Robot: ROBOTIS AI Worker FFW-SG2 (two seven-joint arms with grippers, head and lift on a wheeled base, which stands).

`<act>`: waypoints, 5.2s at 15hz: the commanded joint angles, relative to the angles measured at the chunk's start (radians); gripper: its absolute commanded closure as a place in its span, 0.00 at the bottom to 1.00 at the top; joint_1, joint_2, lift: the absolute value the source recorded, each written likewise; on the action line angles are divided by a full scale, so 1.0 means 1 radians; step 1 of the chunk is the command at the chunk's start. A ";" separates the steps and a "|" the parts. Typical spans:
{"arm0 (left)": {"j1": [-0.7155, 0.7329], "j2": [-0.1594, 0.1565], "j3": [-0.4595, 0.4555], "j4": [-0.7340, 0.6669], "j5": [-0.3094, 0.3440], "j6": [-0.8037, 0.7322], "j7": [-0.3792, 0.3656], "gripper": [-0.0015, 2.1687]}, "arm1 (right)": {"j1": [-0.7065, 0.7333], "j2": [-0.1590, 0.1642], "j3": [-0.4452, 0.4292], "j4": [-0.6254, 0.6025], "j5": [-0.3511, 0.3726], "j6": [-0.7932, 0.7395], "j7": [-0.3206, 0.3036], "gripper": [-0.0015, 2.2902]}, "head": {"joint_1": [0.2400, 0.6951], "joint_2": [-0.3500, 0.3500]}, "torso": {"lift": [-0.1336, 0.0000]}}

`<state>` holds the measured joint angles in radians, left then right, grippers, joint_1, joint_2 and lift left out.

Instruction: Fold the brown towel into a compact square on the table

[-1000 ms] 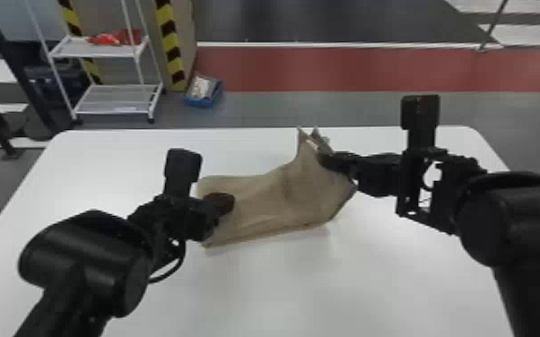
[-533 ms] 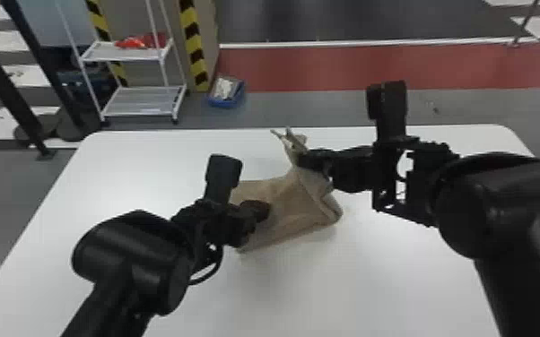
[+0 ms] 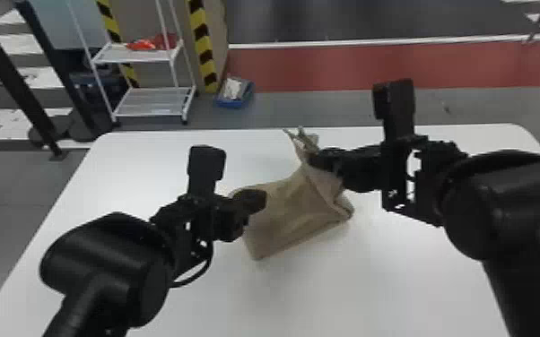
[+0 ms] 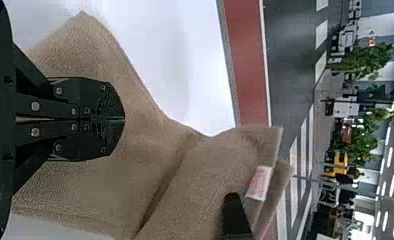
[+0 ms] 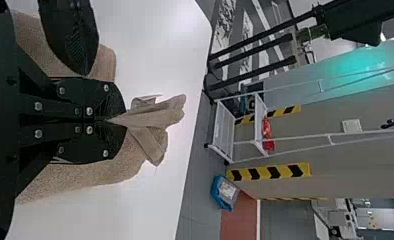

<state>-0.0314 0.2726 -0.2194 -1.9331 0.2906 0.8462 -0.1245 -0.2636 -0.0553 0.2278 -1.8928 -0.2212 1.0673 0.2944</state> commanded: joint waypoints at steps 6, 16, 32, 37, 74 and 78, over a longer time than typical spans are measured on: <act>0.091 0.045 0.068 -0.058 0.022 0.049 -0.041 0.88 | -0.005 -0.004 -0.033 0.006 -0.001 -0.013 -0.001 0.61 | 1.00 0.67 | 0.04; 0.065 0.013 -0.014 0.019 -0.013 0.049 -0.027 0.88 | -0.003 0.051 0.070 0.018 0.005 -0.016 -0.041 0.61 | 1.00 0.69 | 0.04; 0.096 0.007 -0.014 0.000 -0.010 0.046 -0.021 0.88 | 0.015 0.056 0.205 0.250 0.031 -0.258 -0.074 0.61 | 1.00 0.79 | 0.04; 0.096 0.008 -0.017 0.002 -0.013 0.046 -0.021 0.88 | 0.032 0.056 0.217 0.251 0.022 -0.276 -0.074 0.61 | 1.00 0.80 | 0.04; 0.116 0.000 -0.023 -0.010 -0.011 0.024 0.003 0.88 | 0.414 -0.090 -0.071 0.017 0.088 -0.513 0.019 0.92 | 1.00 0.54 | 0.04; 0.149 0.003 -0.015 -0.069 -0.007 0.031 0.000 0.88 | 0.317 -0.089 -0.059 0.077 0.065 -0.442 0.019 0.92 | 1.00 0.52 | 0.04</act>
<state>0.1032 0.2745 -0.2400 -1.9815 0.2809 0.8750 -0.1242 0.0890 -0.1457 0.1599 -1.8363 -0.1506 0.5926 0.3129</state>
